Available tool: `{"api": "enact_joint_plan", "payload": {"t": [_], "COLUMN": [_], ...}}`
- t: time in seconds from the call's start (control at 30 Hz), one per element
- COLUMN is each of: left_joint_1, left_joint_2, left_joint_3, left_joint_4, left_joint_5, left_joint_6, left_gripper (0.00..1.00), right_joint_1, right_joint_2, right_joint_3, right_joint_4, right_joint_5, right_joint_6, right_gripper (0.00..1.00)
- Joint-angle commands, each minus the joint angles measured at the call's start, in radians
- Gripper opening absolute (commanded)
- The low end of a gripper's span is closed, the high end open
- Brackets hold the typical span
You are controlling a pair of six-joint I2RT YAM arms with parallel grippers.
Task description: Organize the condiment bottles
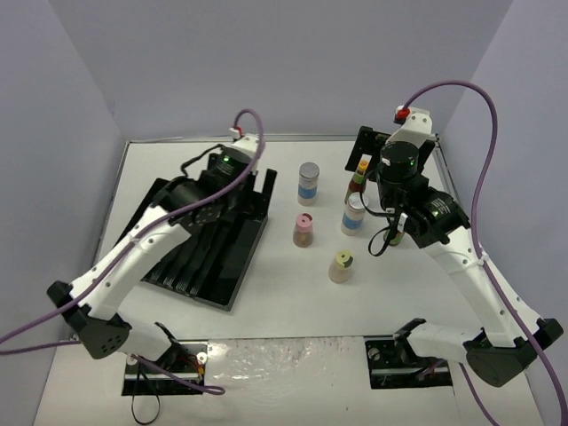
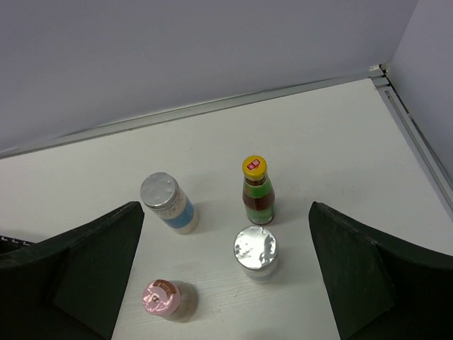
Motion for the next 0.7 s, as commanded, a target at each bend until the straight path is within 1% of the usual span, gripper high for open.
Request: {"api": "enact_joint_plan", "payload": {"t": [0.0,0.1,0.13,0.37,0.67], "left_joint_1": [-0.108,-0.168,-0.172,-0.18,-0.182], "left_joint_2": [0.099,0.17,0.189,0.276,0.405], "left_joint_3": [0.051,0.06,0.059,0.015,0.011], "left_joint_4": [0.126,0.164,0.178,0.282,0.362], "left_joint_5": [-0.033,-0.049,-0.042,-0.044,-0.059], "left_joint_6": [-0.055,-0.081,-0.094,-0.167,-0.19], "left_gripper": [0.97,0.97,0.97,0.97,0.95], "right_joint_1": [-0.003,-0.003,-0.003,-0.002,-0.002], "right_joint_2": [-0.04,-0.055,-0.056,-0.084,-0.099], "right_joint_3": [-0.026,-0.04,-0.044,-0.074,-0.1], "right_joint_4": [0.036,0.032,0.029,0.015,0.015], "right_joint_5": [0.033,0.033,0.033,0.024,0.012], "right_joint_6": [0.024,0.022,0.022,0.036,0.049], "right_gripper": [1.0,1.0,1.0,1.0,1.0]}}
